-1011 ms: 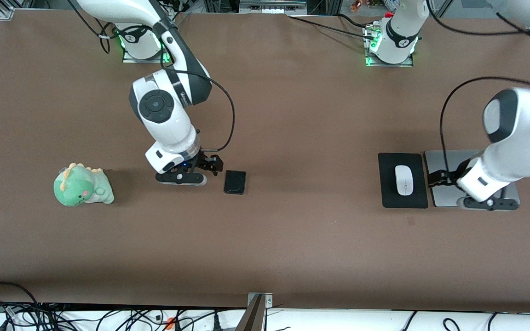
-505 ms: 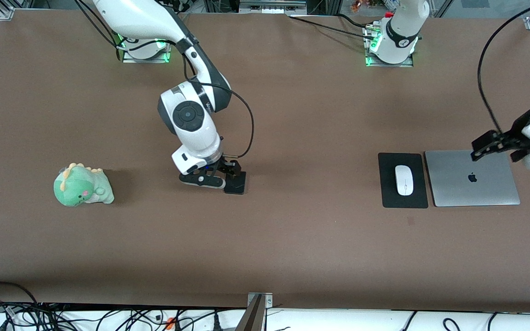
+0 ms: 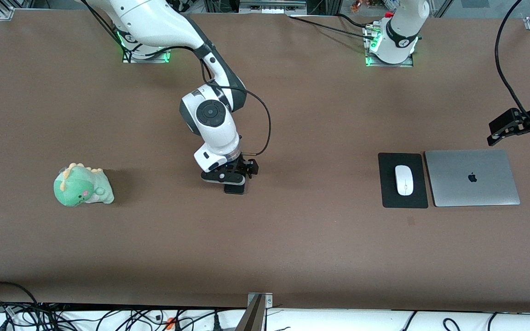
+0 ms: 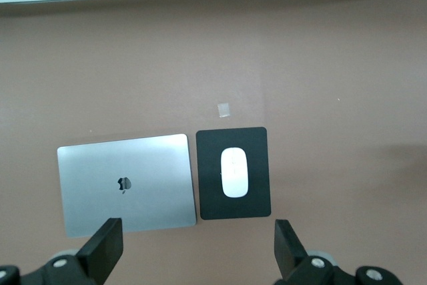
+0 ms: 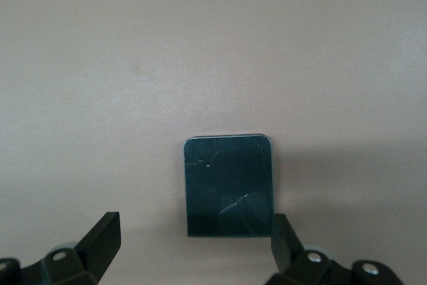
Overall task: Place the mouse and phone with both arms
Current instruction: 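Release the mouse on the pad while the right gripper lowers onto the phone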
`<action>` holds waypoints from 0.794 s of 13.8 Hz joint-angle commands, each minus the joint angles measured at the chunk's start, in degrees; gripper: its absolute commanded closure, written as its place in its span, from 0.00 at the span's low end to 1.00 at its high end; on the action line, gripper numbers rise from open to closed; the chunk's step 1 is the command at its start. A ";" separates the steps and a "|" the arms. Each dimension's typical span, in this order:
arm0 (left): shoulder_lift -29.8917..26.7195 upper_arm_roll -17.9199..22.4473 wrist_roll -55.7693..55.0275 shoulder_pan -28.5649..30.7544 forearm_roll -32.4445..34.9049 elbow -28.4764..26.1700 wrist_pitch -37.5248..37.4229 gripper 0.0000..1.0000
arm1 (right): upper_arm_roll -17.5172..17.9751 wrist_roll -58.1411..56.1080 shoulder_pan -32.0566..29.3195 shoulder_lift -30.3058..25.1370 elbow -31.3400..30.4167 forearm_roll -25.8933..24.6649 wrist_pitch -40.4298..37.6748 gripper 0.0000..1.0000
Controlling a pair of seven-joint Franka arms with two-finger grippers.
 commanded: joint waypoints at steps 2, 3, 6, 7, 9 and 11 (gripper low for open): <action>0.38 -2.29 1.22 -0.07 -1.19 1.84 -4.63 0.00 | -0.79 0.22 0.28 1.99 1.33 -0.87 0.69 0.00; 0.38 -2.64 1.13 -0.07 -1.19 1.93 -4.72 0.00 | -0.79 0.30 0.28 2.34 1.33 -1.57 0.69 0.00; 0.30 -2.91 1.13 -0.33 -1.28 1.93 -4.81 0.00 | -0.88 0.48 0.28 3.31 1.42 -2.72 0.87 0.00; -1.10 -3.00 1.04 -0.68 -1.19 1.84 -4.81 0.00 | -0.88 0.57 0.28 3.75 1.42 -3.16 0.87 0.00; -1.46 -0.12 0.52 -6.19 -0.58 1.66 -6.99 0.00 | -0.88 0.57 0.28 4.28 1.42 -3.42 2.09 0.00; -2.07 6.38 -0.72 -11.81 -0.75 1.32 -8.15 0.00 | -0.88 0.57 0.28 5.16 1.42 -3.43 3.24 0.00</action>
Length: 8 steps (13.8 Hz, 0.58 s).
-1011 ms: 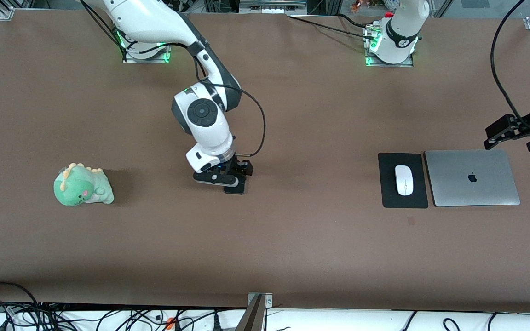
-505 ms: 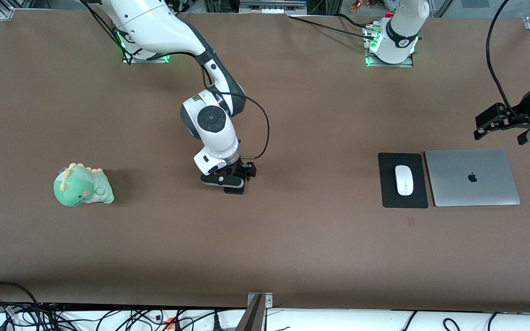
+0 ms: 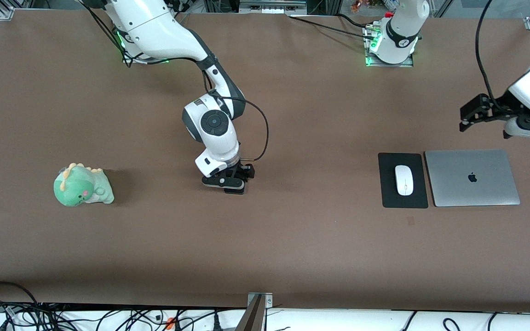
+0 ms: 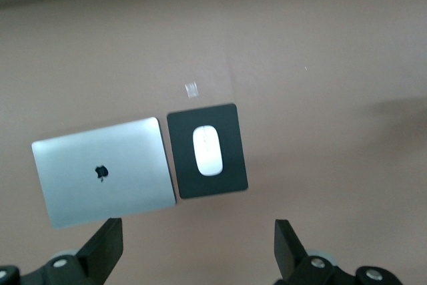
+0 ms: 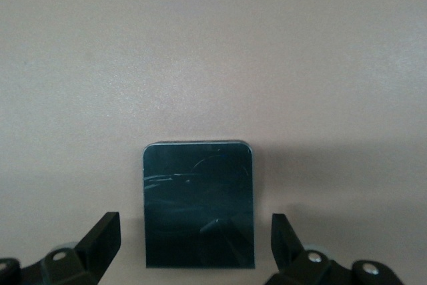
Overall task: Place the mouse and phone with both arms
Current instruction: 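Grasp the black phone with the right gripper and lift it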
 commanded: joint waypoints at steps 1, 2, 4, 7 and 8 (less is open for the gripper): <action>-1.39 8.08 -0.15 -7.13 -0.83 -0.13 -1.77 0.00 | -0.37 0.58 0.29 1.84 1.27 -0.97 1.50 0.00; -2.18 9.33 -0.23 -9.07 -0.83 -0.57 -1.68 0.00 | -0.46 0.58 0.29 2.01 1.27 -0.97 1.93 0.00; -2.45 9.87 -0.32 -10.05 -0.83 -1.10 -1.86 0.00 | -0.46 0.58 0.29 2.54 1.36 -1.32 2.20 0.00; -2.28 9.87 -0.32 -9.70 -1.00 -0.84 -1.95 0.00 | -0.46 0.66 0.38 2.98 1.27 -1.76 3.26 0.00; -2.19 9.87 -0.32 -9.53 -1.00 -0.93 -2.03 0.00 | -0.46 0.66 0.38 2.98 1.27 -1.76 3.26 0.00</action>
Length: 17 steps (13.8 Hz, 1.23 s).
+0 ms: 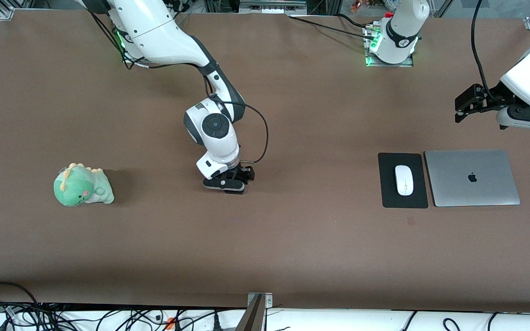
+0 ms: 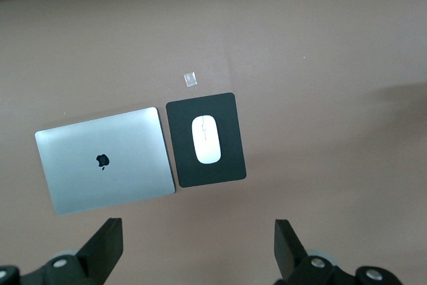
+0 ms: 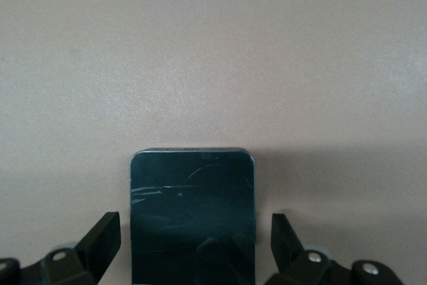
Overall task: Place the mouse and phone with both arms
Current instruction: 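Grasp the black phone with the right gripper and lift it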
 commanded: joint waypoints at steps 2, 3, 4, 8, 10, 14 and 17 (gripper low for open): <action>-0.80 0.83 -0.10 -0.29 -1.09 -0.86 -0.65 0.00 | -0.38 0.66 0.46 1.66 1.23 -1.25 1.31 0.00; -0.71 0.83 -0.10 -0.29 -1.09 -0.94 -0.65 0.00 | -0.47 0.66 0.46 1.92 1.23 -1.43 2.01 0.00; -0.71 0.83 -0.89 -0.20 -1.09 -1.21 -0.65 0.00 | -0.47 0.66 0.46 2.10 1.23 -1.43 2.19 0.00; -0.71 0.92 -2.83 0.77 -1.18 -2.53 -0.57 0.00 | -0.47 0.58 0.46 2.54 1.23 -1.51 2.54 0.04; -0.79 0.57 -3.00 0.68 -1.35 -1.92 -0.39 0.00 | -0.47 0.31 0.46 2.45 1.23 -1.86 2.45 0.28; -0.80 0.21 -3.01 0.68 -1.36 -1.47 -0.22 0.00 | -0.56 -0.56 0.28 2.19 1.93 -1.95 1.49 0.73; -0.80 0.21 -3.01 0.59 -1.36 -1.21 -0.13 0.00 | -0.56 -3.10 -0.59 1.93 6.92 -1.96 -6.56 0.81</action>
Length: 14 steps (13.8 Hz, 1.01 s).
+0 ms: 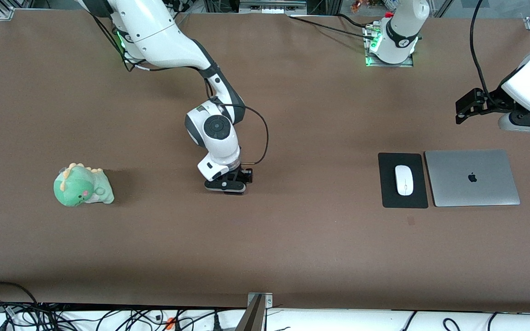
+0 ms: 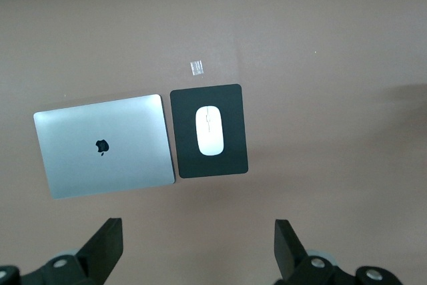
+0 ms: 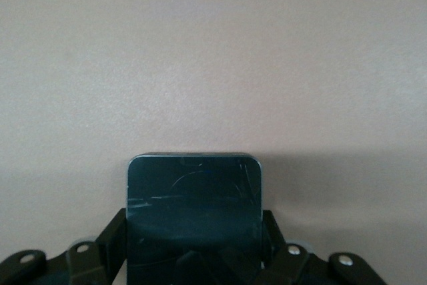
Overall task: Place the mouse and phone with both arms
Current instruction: 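Grasp the black phone with the right gripper and lift it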
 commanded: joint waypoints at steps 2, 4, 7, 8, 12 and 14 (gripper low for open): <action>-0.72 -0.15 -0.47 0.13 -1.79 0.29 -0.02 0.00 | -0.10 -6.13 -2.28 0.35 8.16 -0.10 -10.55 0.82; -0.72 -0.15 -0.47 0.13 -1.79 0.38 -0.02 0.00 | 0.07 -10.17 -4.48 0.08 8.35 0.08 -10.92 0.82; -0.72 -0.24 -0.47 0.04 -1.79 0.38 -0.02 0.00 | -0.01 -17.20 -7.29 -1.58 7.73 0.43 -12.67 0.82; -0.72 -0.24 -0.47 0.04 -1.79 0.38 -0.02 0.00 | 0.07 -19.31 -8.52 -2.11 7.38 0.60 -12.85 0.82; -0.72 -0.24 -0.47 0.04 -1.79 0.38 -0.11 0.00 | -0.01 -26.17 -12.66 -6.06 1.68 2.01 -11.63 0.82; -0.72 -0.24 -0.47 0.04 -1.79 0.38 -0.02 0.00 | -0.01 -29.77 -15.46 -8.34 -2.44 2.89 -9.01 0.82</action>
